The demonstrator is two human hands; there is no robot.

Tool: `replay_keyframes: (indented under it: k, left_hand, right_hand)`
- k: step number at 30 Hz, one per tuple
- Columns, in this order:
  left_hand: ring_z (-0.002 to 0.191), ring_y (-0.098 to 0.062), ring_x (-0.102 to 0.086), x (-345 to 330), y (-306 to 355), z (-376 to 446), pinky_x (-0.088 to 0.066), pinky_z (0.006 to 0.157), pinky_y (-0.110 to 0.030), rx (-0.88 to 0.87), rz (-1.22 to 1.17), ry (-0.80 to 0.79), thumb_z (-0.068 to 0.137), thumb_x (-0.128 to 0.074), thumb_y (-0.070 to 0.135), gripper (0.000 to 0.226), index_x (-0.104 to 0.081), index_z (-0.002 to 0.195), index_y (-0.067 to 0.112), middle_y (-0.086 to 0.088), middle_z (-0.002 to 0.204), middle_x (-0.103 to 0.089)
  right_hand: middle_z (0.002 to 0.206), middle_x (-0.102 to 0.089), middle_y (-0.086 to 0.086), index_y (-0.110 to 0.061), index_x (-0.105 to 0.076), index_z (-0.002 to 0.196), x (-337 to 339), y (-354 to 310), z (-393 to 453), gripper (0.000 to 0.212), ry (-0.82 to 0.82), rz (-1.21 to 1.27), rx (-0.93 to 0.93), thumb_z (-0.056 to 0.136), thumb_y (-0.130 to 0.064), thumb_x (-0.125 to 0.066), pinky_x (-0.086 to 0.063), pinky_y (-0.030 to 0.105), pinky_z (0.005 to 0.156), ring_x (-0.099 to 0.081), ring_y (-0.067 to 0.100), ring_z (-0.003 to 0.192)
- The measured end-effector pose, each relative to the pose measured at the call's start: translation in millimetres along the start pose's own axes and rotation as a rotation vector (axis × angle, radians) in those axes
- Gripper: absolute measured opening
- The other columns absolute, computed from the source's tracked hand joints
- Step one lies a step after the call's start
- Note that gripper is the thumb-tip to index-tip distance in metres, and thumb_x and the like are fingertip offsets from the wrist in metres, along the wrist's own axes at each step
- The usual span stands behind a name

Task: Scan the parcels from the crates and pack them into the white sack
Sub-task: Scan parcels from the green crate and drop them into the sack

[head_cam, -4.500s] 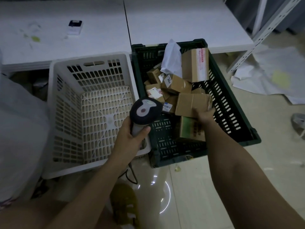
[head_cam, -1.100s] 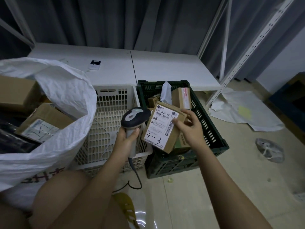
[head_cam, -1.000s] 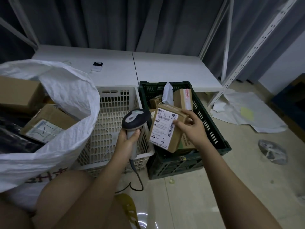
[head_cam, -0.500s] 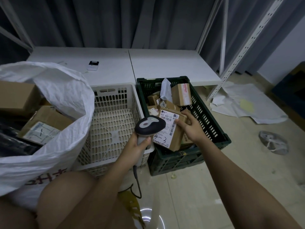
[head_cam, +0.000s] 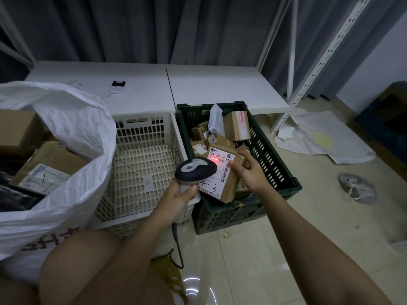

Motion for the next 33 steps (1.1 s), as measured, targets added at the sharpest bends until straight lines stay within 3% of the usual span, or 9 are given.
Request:
replay_keyframes:
  k: [4,8,13,16,19,22,25,28,33]
  left_hand:
    - [0.120,-0.025,-0.054,-1,-1,0,-0.041,0.106,-0.045,0.001,0.009,-0.003,0.095,-0.054,0.016,0.048,-0.036,0.140,0.018,-0.004,0.128,-0.056]
    - [0.120,-0.018,-0.054,2,2,-1,-0.041,0.107,-0.039,-0.009,-0.007,0.007,0.096,-0.053,0.016,0.048,-0.036,0.141,0.020,-0.001,0.131,-0.055]
    - [0.124,-0.009,-0.048,14,14,-13,-0.037,0.109,-0.033,-0.098,-0.016,0.117,0.093,-0.058,0.015,0.053,-0.037,0.141,0.021,0.006,0.135,-0.051]
    - [0.125,-0.010,-0.047,27,41,-21,-0.037,0.105,-0.029,-0.180,-0.012,0.226,0.091,-0.060,0.016,0.053,-0.039,0.140,0.018,0.006,0.133,-0.051]
    - [0.121,-0.007,-0.046,39,95,-25,-0.036,0.099,-0.026,-0.291,0.043,0.254,0.090,-0.062,0.018,0.055,-0.038,0.139,0.023,0.010,0.129,-0.051]
    - [0.118,-0.006,-0.045,60,155,-39,-0.036,0.098,-0.029,-0.415,0.136,0.306,0.090,-0.063,0.021,0.051,-0.039,0.135,0.029,0.016,0.120,-0.051]
    - [0.116,-0.010,-0.049,88,194,-67,-0.039,0.093,-0.027,-0.503,0.203,0.395,0.090,-0.063,0.020,0.044,-0.042,0.127,0.028,0.013,0.117,-0.054]
    - [0.118,-0.011,-0.049,119,209,-106,-0.039,0.089,-0.021,-0.550,0.203,0.489,0.089,-0.063,0.019,0.047,-0.042,0.131,0.025,0.012,0.120,-0.053]
    - [0.117,-0.019,-0.055,177,201,-179,-0.044,0.100,-0.035,-0.555,0.211,0.648,0.087,-0.066,0.021,0.051,-0.043,0.132,0.025,0.004,0.121,-0.059]
  right_hand:
    - [0.131,-0.054,0.009,-0.018,-0.047,0.138,-1,1,0,0.052,-0.005,-0.011,-0.011,0.090,-0.028,-0.067,-0.050,0.015,0.071,-0.059,0.020,0.110]
    - [0.126,-0.052,0.004,-0.017,-0.046,0.139,-1,0,-1,0.053,-0.006,-0.012,-0.026,0.091,-0.027,-0.067,-0.049,0.014,0.069,-0.057,0.017,0.106]
    - [0.132,-0.045,0.004,-0.030,-0.050,0.131,-5,-22,-10,0.075,0.008,-0.065,0.026,0.067,-0.060,-0.077,-0.053,0.049,0.094,-0.053,0.025,0.118]
    - [0.133,-0.034,-0.001,-0.033,-0.050,0.130,-6,-57,-18,0.075,0.057,-0.038,0.106,0.065,-0.058,-0.078,-0.050,0.050,0.098,-0.047,0.026,0.123]
    - [0.132,-0.030,-0.004,-0.029,-0.047,0.134,-8,-104,-29,0.065,0.082,0.052,0.170,0.078,-0.039,-0.078,-0.050,0.050,0.098,-0.044,0.026,0.123]
    - [0.122,-0.036,-0.009,-0.027,-0.044,0.135,-10,-157,-46,0.060,0.120,0.122,0.250,0.083,-0.033,-0.074,-0.049,0.039,0.096,-0.044,0.019,0.118]
    - [0.137,-0.033,-0.001,-0.030,-0.044,0.135,-18,-205,-68,0.060,0.153,0.158,0.320,0.083,-0.039,-0.074,-0.049,0.035,0.092,-0.046,0.022,0.121]
    - [0.138,-0.031,0.001,-0.031,-0.044,0.134,-39,-242,-91,0.063,0.122,0.223,0.370,0.081,-0.040,-0.076,-0.049,0.045,0.100,-0.047,0.023,0.121]
    - [0.136,-0.033,0.002,-0.028,-0.044,0.135,-89,-286,-134,0.064,0.059,0.281,0.475,0.080,-0.040,-0.075,-0.046,0.041,0.104,-0.045,0.018,0.115]
Point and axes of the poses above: each hand's wrist, its own z-axis towards the middle knuckle, its own x-axis out of the back of the hand, y = z × x, the point moved 6 cm from there along z, towards the middle knuckle
